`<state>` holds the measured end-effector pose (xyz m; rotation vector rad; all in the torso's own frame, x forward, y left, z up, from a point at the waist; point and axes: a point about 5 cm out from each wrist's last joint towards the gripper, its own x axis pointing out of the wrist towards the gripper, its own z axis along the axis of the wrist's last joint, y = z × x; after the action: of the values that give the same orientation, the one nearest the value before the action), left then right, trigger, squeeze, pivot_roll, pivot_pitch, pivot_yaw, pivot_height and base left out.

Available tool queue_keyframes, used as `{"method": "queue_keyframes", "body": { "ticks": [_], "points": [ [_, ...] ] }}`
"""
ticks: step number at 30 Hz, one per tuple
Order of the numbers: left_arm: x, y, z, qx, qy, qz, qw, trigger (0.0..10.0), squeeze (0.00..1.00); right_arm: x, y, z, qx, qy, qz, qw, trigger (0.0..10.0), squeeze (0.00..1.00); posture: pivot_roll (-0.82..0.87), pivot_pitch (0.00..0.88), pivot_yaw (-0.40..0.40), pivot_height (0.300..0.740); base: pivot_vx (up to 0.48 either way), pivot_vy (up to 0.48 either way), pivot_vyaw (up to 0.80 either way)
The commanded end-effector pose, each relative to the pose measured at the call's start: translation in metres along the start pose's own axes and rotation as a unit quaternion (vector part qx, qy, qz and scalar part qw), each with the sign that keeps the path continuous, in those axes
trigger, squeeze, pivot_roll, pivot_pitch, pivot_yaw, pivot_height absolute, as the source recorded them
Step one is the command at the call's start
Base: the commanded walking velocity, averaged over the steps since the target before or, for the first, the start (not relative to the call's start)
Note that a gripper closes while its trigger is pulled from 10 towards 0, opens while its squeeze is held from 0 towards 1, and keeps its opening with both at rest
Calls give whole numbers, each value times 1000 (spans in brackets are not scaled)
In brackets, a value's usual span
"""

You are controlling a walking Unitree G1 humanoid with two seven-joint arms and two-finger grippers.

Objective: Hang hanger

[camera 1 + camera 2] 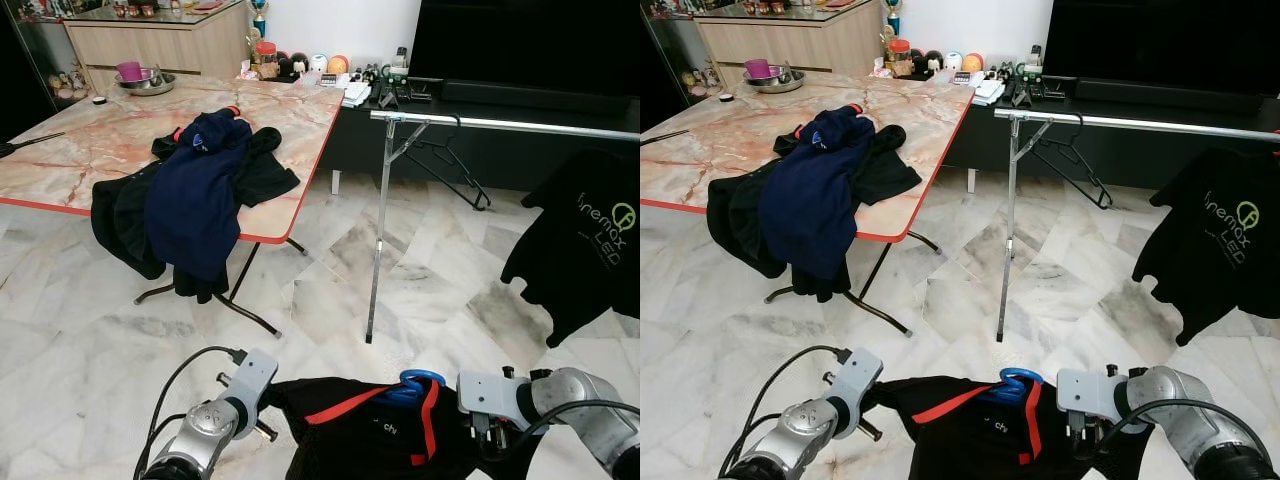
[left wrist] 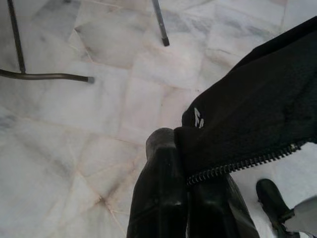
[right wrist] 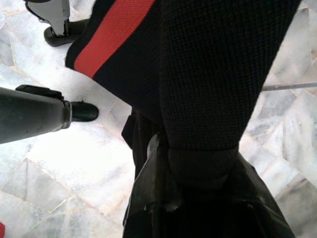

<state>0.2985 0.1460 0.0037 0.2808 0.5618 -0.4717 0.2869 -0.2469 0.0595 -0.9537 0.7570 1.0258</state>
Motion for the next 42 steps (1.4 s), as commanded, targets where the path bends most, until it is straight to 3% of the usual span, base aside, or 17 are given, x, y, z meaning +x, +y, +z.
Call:
{"method": "queue_keyframes", "body": {
  "ticks": [1,4,9,14,16,19,21,30,33,34,35,37,38,39,40,41,42],
  "points": [
    [-3,5,-2,1,3,1,1000,0,0,-2,3,-9,7,22,7,1000,0,0,72,83,-21,740,0,0,0],
    [-5,11,16,-30,-44,-13,999,0,0,7,13,-10,22,29,27,999,0,0,77,82,-22,740,0,0,0],
    [-12,15,35,-22,-85,-56,995,0,0,20,25,-9,37,25,33,998,0,0,93,83,-22,740,0,0,0],
    [-20,12,40,-15,-97,-96,990,0,0,26,29,-6,52,17,31,998,0,0,95,84,-22,740,0,0,0],
    [-34,2,42,17,-100,-179,979,0,0,32,23,1,85,4,-17,996,0,0,95,84,-22,740,0,0,0],
    [-43,-5,45,37,-101,-218,970,0,0,36,17,4,105,4,-50,993,0,0,96,84,-21,740,0,0,0],
    [-49,-12,49,48,-102,-248,962,0,0,41,15,13,125,-23,-62,990,0,0,104,84,-22,740,0,0,0],
    [-74,-33,61,34,-108,-352,929,0,0,54,16,46,193,-120,-34,973,0,0,112,77,-23,740,0,0,0],
    [-77,-35,62,28,-110,-364,924,0,0,55,12,55,210,-147,-37,966,0,0,116,74,-21,740,0,0,0],
    [-77,-35,61,30,-105,-363,925,745,0,55,9,60,216,-160,-41,962,0,0,115,70,-21,740,0,0,0],
    [-76,-35,60,30,-103,-361,926,2667,0,54,8,63,219,-166,-44,961,0,0,115,70,-21,740,0,0,0],
    [-77,-35,60,28,-99,-357,928,4157,0,54,5,67,225,-177,-50,957,0,0,115,68,-22,740,0,0,0],
    [-77,-35,60,27,-98,-356,929,4157,0,54,4,68,226,-180,-52,956,0,0,115,68,-22,740,0,0,0],
    [-80,-36,60,24,-96,-362,927,10000,0,54,1,70,230,-187,-65,953,0,0,115,65,-23,740,0,0,0],
    [-84,-39,61,20,-93,-371,924,10000,565,53,-5,73,250,-197,-88,944,0,0,119,62,-21,740,0,0,0],
    [-85,-39,61,20,-93,-370,924,10000,1000,53,-5,73,252,-199,-90,943,0,0,119,61,-21,740,0,0,0],
    [-85,-38,60,21,-93,-369,925,10000,1000,53,-6,73,254,-200,-95,941,0,0,120,60,-20,740,0,0,0]
  ]
}}
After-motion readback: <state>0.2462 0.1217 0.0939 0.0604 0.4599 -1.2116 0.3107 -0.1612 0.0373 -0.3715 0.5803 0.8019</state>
